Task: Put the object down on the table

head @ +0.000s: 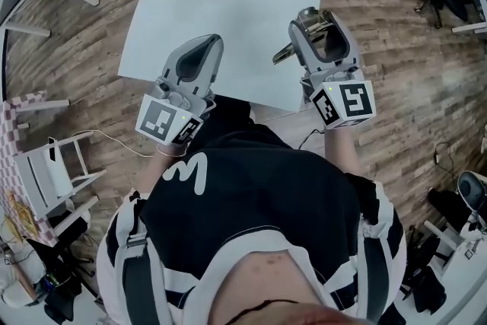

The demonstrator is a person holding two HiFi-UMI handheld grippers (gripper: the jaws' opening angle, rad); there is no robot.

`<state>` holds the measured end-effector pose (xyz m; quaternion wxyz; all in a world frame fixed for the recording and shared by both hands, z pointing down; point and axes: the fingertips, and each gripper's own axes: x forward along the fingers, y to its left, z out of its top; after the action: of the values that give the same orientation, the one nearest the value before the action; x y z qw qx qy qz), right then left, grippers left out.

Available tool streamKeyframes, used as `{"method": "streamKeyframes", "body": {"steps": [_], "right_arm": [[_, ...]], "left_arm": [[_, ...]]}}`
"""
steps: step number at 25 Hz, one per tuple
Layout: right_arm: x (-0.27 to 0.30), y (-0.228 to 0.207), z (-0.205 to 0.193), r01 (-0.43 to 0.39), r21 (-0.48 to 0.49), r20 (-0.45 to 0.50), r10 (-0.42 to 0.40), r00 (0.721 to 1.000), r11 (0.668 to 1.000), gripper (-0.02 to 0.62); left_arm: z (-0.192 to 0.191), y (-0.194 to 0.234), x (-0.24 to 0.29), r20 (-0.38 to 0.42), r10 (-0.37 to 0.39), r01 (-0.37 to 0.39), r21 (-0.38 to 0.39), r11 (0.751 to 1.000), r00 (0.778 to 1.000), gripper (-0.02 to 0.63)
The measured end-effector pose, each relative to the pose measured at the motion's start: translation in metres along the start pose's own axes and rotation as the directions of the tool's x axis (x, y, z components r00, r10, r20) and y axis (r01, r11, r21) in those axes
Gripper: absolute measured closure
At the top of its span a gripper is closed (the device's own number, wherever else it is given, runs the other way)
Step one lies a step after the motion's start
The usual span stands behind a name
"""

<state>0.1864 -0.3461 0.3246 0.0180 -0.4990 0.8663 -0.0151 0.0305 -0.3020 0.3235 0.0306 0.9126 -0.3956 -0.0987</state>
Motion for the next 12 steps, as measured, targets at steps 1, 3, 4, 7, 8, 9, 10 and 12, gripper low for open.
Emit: {"method": "streamKeyframes", "body": {"steps": [1,3,4,7,8,9,10,12], "right_arm": [[0.008,0.0,-0.002,-0.002,-0.007,-0.005,0.002,1.0,1.0,0.293],[0.023,0.002,-0.007,-0.004,-0.013,-0.018,0.004,1.0,1.0,0.293],[0.029,0.002,-0.009,-0.004,-0.013,-0.026,0.004,1.0,1.0,0.293],[0.05,-0.004,-0.018,-0.004,-0.015,-0.048,0.003,0.999,1.0,0.293],[0.057,-0.006,-0.023,-0.004,-0.015,-0.056,0.003,0.998,1.0,0.293],[0.063,-0.007,-0.027,-0.003,-0.015,-0.065,0.002,0.998,1.0,0.293],[0.068,-0.008,-0.032,-0.002,-0.016,-0.073,0.001,0.997,1.0,0.293],[0.077,-0.011,-0.039,0.003,-0.015,-0.087,-0.005,0.996,1.0,0.293]], "left_arm": [[0.0,0.008,0.0,0.002,0.005,-0.005,-0.001,1.0,1.0,0.601],[0.001,0.022,0.001,0.0,0.014,-0.014,-0.003,1.0,1.0,0.601],[0.0,0.028,0.003,-0.005,0.016,-0.016,-0.004,1.0,1.0,0.601],[-0.006,0.047,0.012,-0.022,0.007,-0.007,0.004,1.0,1.0,0.601],[-0.007,0.053,0.016,-0.023,0.004,-0.004,0.004,1.0,1.0,0.601],[-0.008,0.059,0.02,-0.026,0.001,-0.001,0.003,1.0,1.0,0.601],[-0.009,0.064,0.024,-0.03,-0.003,0.003,0.002,1.0,1.0,0.601],[-0.01,0.074,0.031,-0.038,-0.011,0.011,-0.001,1.0,0.999,0.601]]}}
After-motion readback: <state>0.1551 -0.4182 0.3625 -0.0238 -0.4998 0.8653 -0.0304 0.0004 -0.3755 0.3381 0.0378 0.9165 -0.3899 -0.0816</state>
